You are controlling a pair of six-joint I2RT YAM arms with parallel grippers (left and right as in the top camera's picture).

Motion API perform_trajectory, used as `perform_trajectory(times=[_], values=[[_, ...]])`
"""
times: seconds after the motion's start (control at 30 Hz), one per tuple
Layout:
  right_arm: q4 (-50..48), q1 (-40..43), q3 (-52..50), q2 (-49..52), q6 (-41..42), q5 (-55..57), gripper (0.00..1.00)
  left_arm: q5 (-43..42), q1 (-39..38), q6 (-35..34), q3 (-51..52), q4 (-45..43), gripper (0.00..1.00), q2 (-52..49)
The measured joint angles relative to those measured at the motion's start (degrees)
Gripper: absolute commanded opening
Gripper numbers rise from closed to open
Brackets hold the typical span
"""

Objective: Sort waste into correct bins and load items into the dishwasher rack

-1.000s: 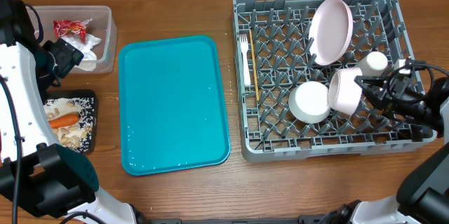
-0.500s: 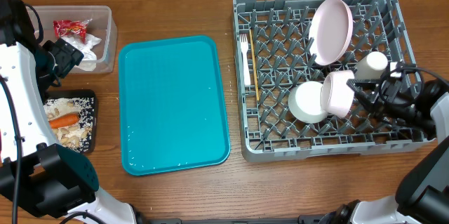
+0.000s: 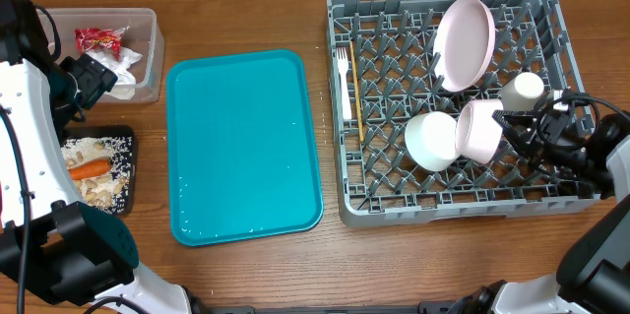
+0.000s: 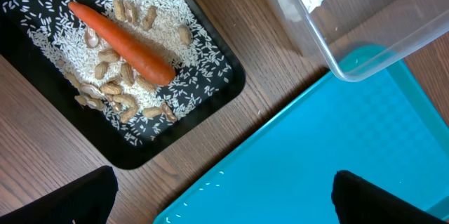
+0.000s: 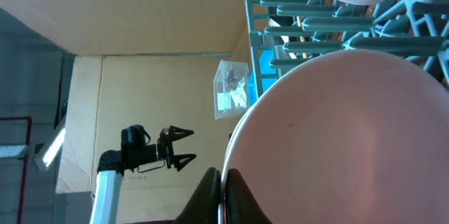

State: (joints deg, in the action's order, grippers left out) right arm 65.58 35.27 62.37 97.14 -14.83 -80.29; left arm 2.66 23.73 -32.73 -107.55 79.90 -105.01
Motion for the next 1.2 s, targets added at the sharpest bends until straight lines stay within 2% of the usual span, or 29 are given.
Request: perform_trajectory(times=[0.33,0.5,0.67,0.83,1.0,1.07,1.2], values=[[6.36,0.0,9.4,-0.02,4.37,9.84,0.2,0.0,0.0,0.02,0.0,0.0,1.0,0.0],[8.63,-0.02,16.31,-0.63,8.7,21.0,0.21,0.0,0.0,0.02,0.0,-0.04,1.0,0.0],[9.14,0.0,17.79,-2.84,13.29,32.61,0.21,0.0,0.0,0.02,0.0,-0.02,1.0,0.0],[9.25,-0.02,17.79,-3.13,14.69,36.33,0.22,0.0,0.0,0.02,0.0,-0.02,1.0,0.0],[9.7,-0.39,17.79,-3.13,13.27,35.45,0.42,0.0,0.0,0.02,0.0,-0.02,1.0,0.0],[10.05,-1.55,17.79,-3.13,12.35,35.17,0.46,0.02,0.0,0.02,0.0,-0.02,1.0,0.0],[9.51,-8.11,17.79,-3.13,10.69,38.25,0.46,0.0,0.0,0.02,0.0,0.0,1.0,0.0]])
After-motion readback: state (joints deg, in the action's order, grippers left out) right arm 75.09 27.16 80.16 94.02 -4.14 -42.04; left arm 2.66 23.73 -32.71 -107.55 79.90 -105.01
